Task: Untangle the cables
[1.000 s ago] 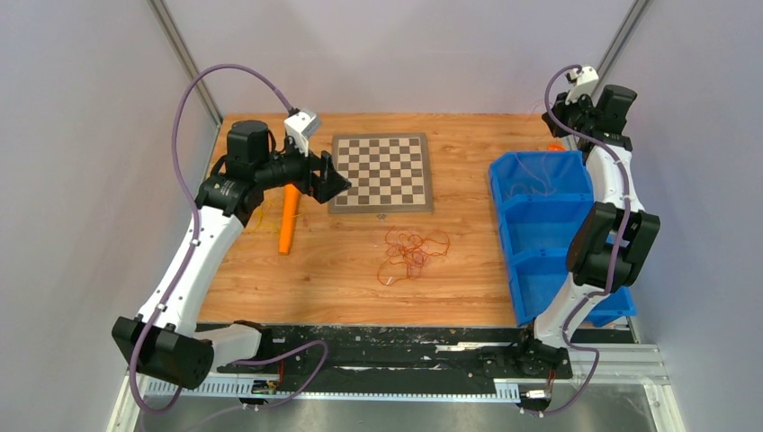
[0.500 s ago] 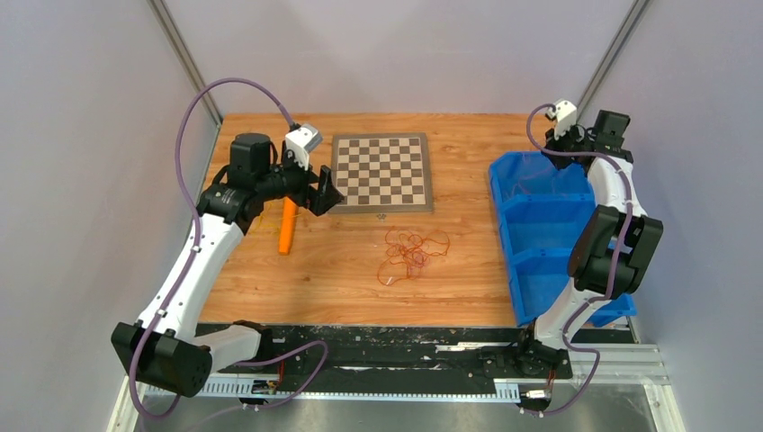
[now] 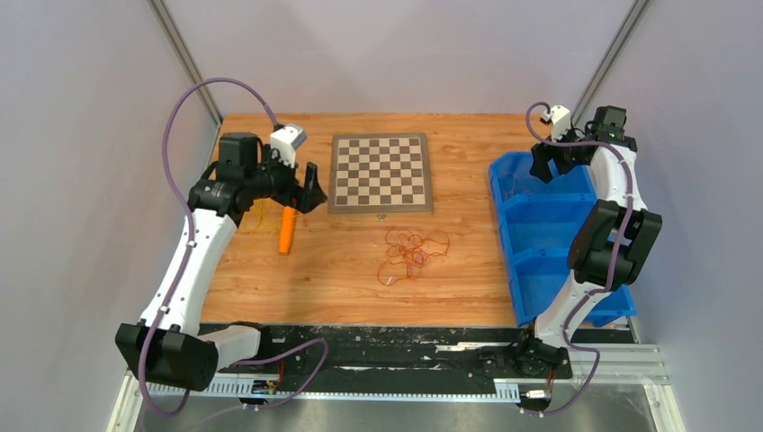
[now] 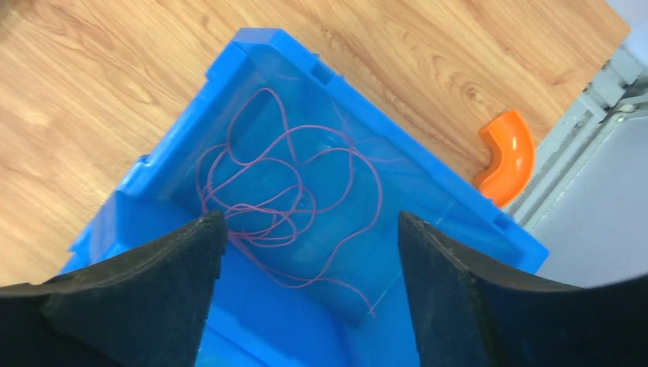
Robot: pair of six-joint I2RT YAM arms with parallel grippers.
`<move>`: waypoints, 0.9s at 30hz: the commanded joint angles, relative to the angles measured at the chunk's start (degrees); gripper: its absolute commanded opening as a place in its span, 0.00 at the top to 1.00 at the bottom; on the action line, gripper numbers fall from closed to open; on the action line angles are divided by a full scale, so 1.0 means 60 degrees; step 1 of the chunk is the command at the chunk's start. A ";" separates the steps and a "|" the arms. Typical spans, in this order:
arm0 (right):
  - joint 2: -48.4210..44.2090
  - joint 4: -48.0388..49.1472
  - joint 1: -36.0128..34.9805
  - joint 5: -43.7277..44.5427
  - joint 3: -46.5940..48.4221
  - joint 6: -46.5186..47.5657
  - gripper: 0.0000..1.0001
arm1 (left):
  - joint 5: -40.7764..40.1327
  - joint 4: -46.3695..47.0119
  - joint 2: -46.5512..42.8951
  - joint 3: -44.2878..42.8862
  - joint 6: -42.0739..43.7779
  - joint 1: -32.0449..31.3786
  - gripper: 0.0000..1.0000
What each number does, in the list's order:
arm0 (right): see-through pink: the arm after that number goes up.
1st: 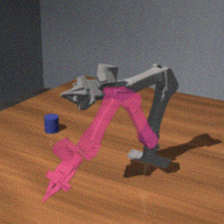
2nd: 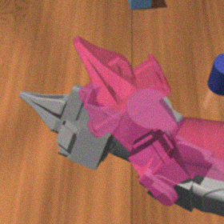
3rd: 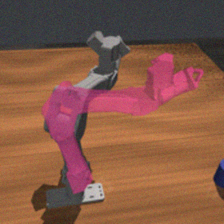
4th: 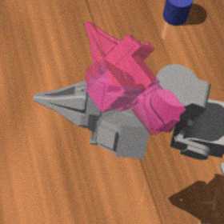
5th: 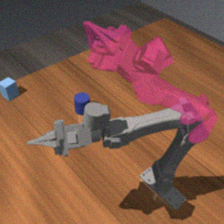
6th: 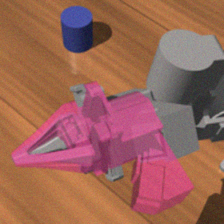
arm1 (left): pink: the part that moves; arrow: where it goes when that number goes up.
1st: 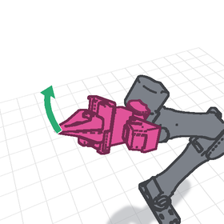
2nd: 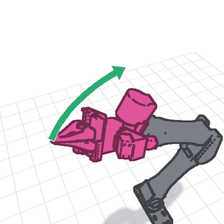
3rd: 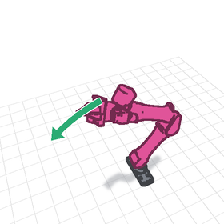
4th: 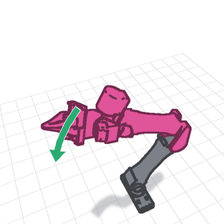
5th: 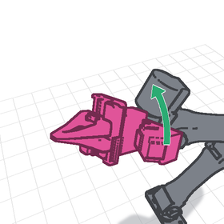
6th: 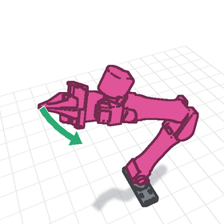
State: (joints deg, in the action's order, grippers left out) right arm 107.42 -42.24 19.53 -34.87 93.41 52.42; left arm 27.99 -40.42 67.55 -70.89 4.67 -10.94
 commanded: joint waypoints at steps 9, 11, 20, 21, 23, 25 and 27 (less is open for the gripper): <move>-0.2155 -0.1302 -0.1752 -0.0959 0.0502 -0.2587 0.00 | -0.0011 -0.2292 0.2198 -0.1161 0.1723 0.4939 0.00; -0.2401 -0.1291 -0.2384 -0.0927 0.0266 -0.3044 0.00 | -0.0617 -0.2292 0.2919 -0.1161 0.2241 0.5452 0.00; -0.3151 -0.1262 -0.3617 -0.0590 -0.0696 -0.3679 0.00 | -0.1417 -0.2864 0.5293 -0.0960 0.5126 0.6464 0.00; -0.3207 -0.1264 -0.3610 -0.0564 -0.0770 -0.3723 0.00 | -0.1400 -0.2507 0.5287 -0.0849 0.5422 0.6470 0.00; -0.3269 -0.1262 -0.3623 -0.0559 -0.0846 -0.3780 0.00 | -0.1351 -0.1990 0.5363 -0.0598 0.5683 0.6473 0.00; -0.3277 -0.1278 -0.3643 -0.0548 -0.0871 -0.3786 0.00 | -0.1323 -0.1641 0.5702 -0.0744 0.5752 0.6455 0.00; -0.3219 -0.1293 -0.3698 -0.0534 -0.0829 -0.3780 0.00 | -0.1292 -0.1431 0.6146 -0.0962 0.5830 0.6452 0.00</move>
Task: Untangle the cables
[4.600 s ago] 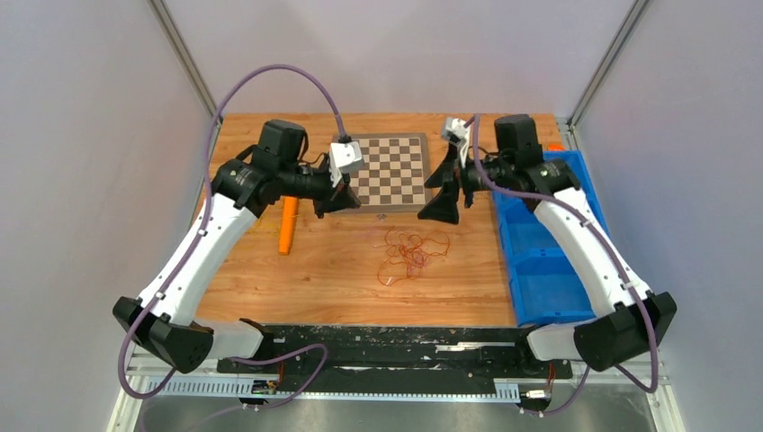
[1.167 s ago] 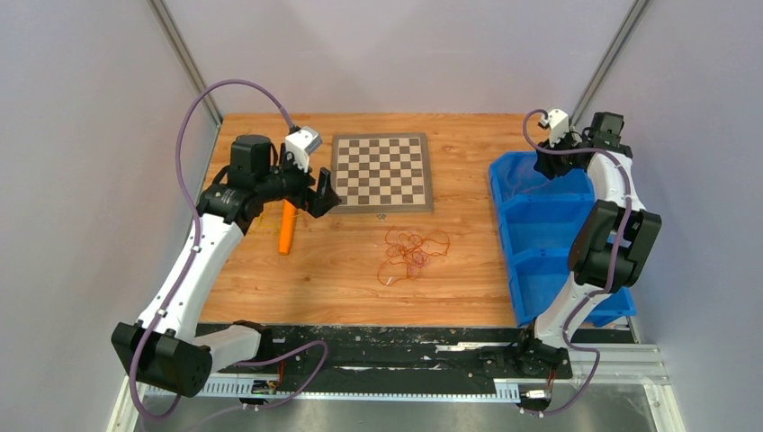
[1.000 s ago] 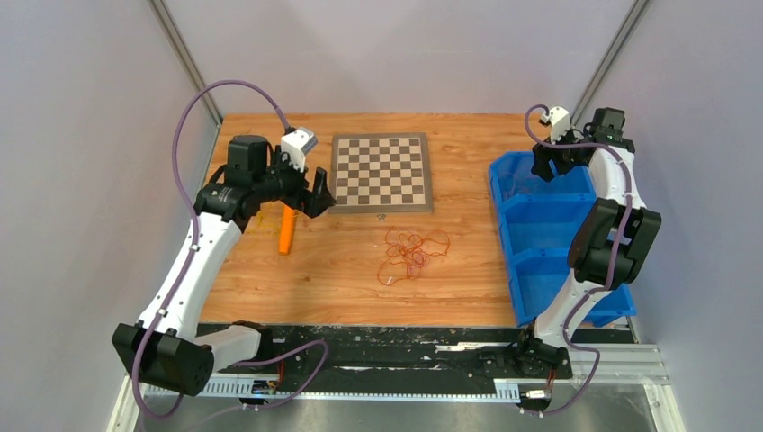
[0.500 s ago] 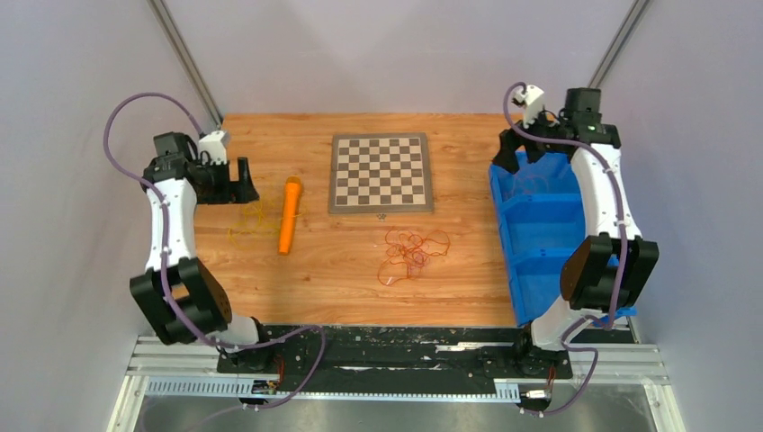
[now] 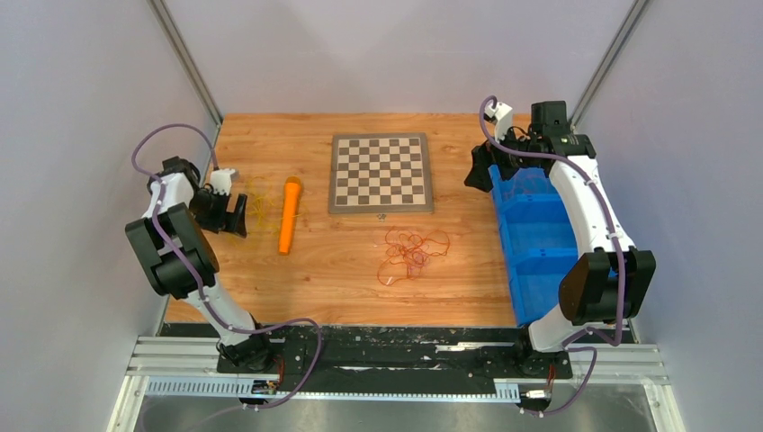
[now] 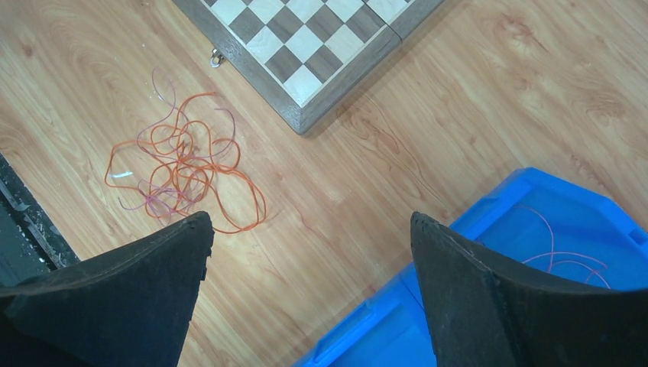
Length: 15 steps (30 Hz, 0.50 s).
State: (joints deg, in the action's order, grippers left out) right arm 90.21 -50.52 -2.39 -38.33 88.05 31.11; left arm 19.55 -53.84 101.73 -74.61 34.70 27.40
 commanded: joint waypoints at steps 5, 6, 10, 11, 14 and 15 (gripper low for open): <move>-0.0008 -0.0220 -0.0198 0.0173 0.0525 -0.0077 0.00 | -0.0306 0.1025 0.1357 -0.0472 0.1510 -0.0298 0.25; 0.0019 -0.0259 -0.0201 0.0193 0.0592 -0.0063 0.00 | -0.0444 0.1081 0.1403 -0.0431 0.1555 -0.0330 0.30; -0.0044 -0.0293 -0.0202 0.0032 0.0635 0.0033 0.00 | -0.0123 0.0770 0.0890 -0.0566 0.1507 -0.0326 0.75; -0.0072 -0.0281 -0.0205 -0.0076 0.0669 -0.0016 0.00 | 0.0159 0.0361 0.0654 -0.0643 0.1427 -0.0294 0.89; -0.0193 -0.0222 -0.0241 -0.0567 0.0860 -0.0205 0.00 | 0.0660 -0.0462 -0.0884 -0.1192 0.1188 -0.0119 1.00; -0.0229 -0.0147 -0.0263 -0.0746 0.0901 -0.0322 0.00 | 0.0893 -0.0614 -0.1171 -0.1395 0.1043 -0.0080 1.00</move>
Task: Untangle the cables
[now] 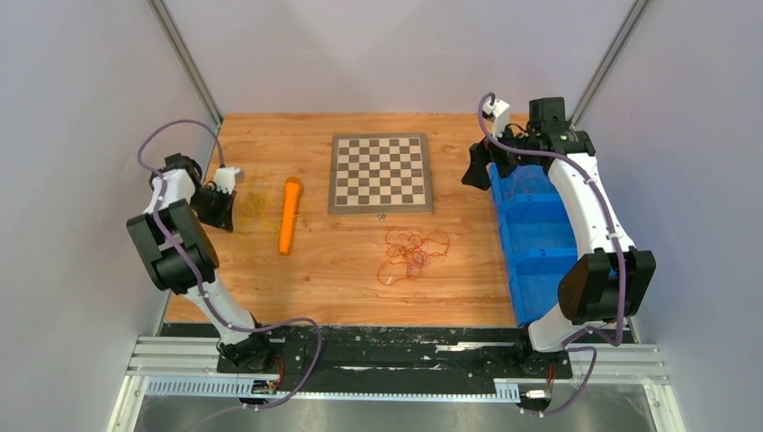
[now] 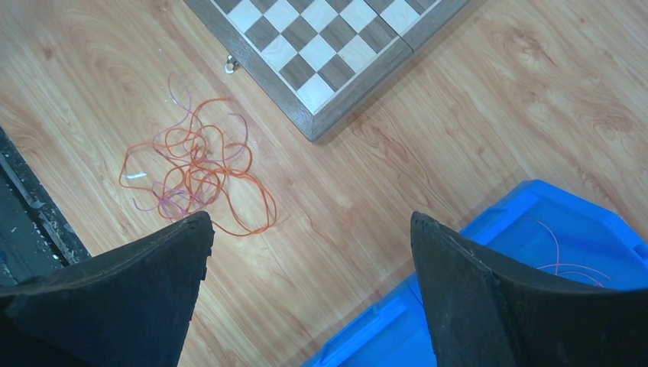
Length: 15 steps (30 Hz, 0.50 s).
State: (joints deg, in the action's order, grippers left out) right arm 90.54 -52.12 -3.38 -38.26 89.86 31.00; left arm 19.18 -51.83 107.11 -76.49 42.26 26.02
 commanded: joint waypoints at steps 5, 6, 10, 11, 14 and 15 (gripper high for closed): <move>-0.0529 0.0742 -0.0544 -0.1732 0.0847 -0.0973 0.00 | 0.2885 -0.2400 -0.3546 -0.3919 -0.0872 0.0172 1.00; -0.0574 0.0935 -0.0705 -0.1899 0.0928 -0.1168 0.00 | 0.3535 -0.2454 -0.3653 -0.4529 -0.1274 0.0108 1.00; -0.0641 0.1857 -0.1724 -0.2379 0.1457 -0.2035 0.00 | 0.4732 -0.2398 -0.4054 -0.5773 -0.2669 -0.1011 1.00; -0.0680 0.2136 -0.1984 -0.2428 0.1590 -0.2287 0.00 | 0.4913 -0.2118 -0.4148 -0.5902 -0.3405 -0.1495 1.00; -0.0860 0.3297 -0.2774 -0.2484 0.1802 -0.3068 0.00 | 0.5720 -0.1102 -0.4467 -0.6345 -0.4784 -0.2521 1.00; -0.0930 0.3818 -0.3066 -0.2467 0.1790 -0.3354 0.00 | 0.5773 -0.0395 -0.4546 -0.6357 -0.5457 -0.3052 1.00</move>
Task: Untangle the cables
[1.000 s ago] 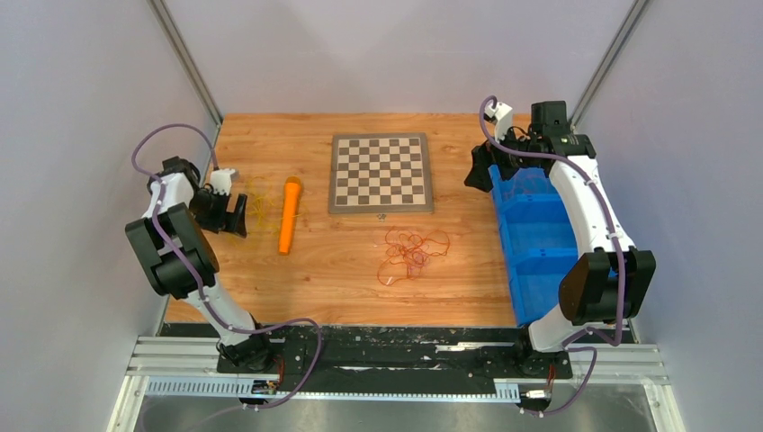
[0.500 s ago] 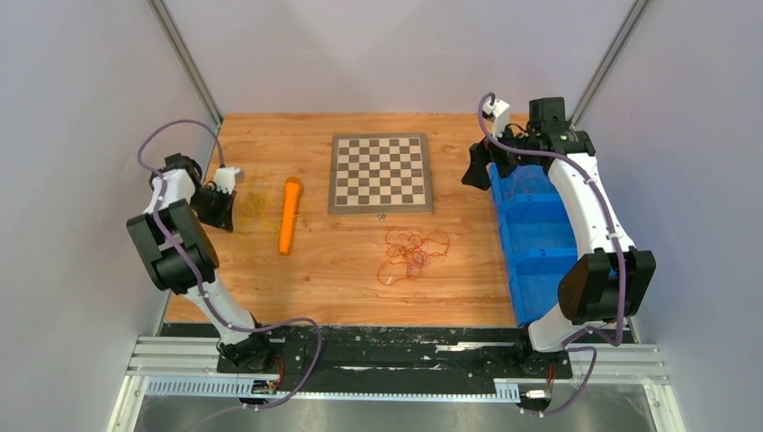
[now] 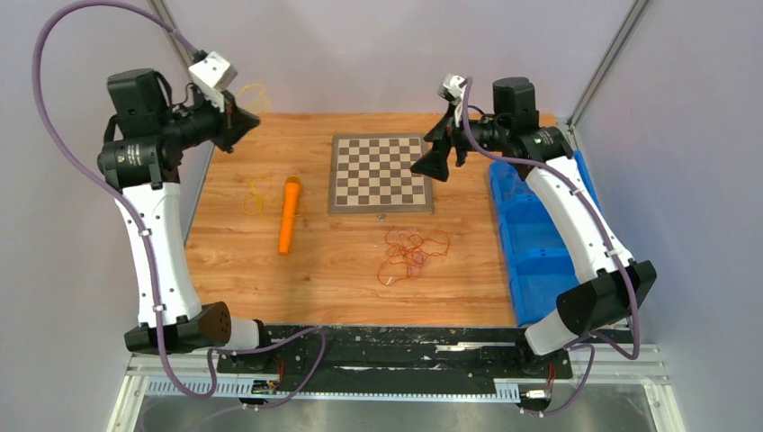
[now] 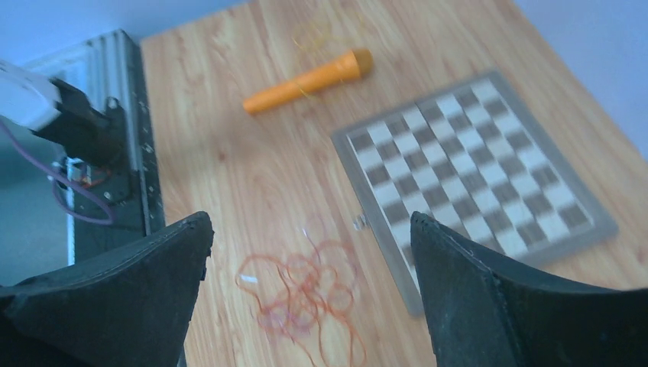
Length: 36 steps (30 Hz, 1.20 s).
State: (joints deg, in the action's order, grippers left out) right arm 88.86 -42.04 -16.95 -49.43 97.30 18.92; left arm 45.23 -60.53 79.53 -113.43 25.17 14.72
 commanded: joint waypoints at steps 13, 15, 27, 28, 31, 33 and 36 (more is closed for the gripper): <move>-0.0733 0.6293 -0.3341 0.1052 -0.0435 -0.2101 0.00 | 0.2893 0.6032 0.0607 0.0518 -0.7470 -0.5138 1.00; -0.0816 0.6384 -0.3342 0.1048 -0.0696 -0.2075 0.00 | 0.3142 0.6280 0.0735 0.0522 -0.7620 -0.5620 1.00; -0.2304 0.6081 -0.2828 0.2457 -0.2592 -0.1783 1.00 | 0.3193 0.7007 0.0951 0.0619 -0.8326 -0.5598 0.94; -0.2414 0.5897 -0.2573 0.2383 -0.2598 -0.1876 1.00 | 0.3137 0.6883 0.0869 0.0680 -0.8274 -0.5517 0.81; -0.2766 0.5452 -0.1705 0.2062 -0.2601 -0.1969 1.00 | 0.2859 0.6562 0.0720 0.0908 -0.7889 -0.5446 0.62; -0.2953 0.5233 -0.1084 0.1888 -0.2549 -0.2009 1.00 | 0.2706 0.6413 0.0667 0.0996 -0.7736 -0.5442 0.45; -0.3202 0.4766 -0.0099 0.1729 -0.2273 -0.1844 1.00 | 0.2396 0.5879 0.0652 0.1012 -0.7235 -0.5427 0.06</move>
State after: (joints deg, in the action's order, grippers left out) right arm 72.40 -10.02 -23.27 -37.56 81.14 7.94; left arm 62.24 -22.11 85.78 -107.37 -22.11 -18.00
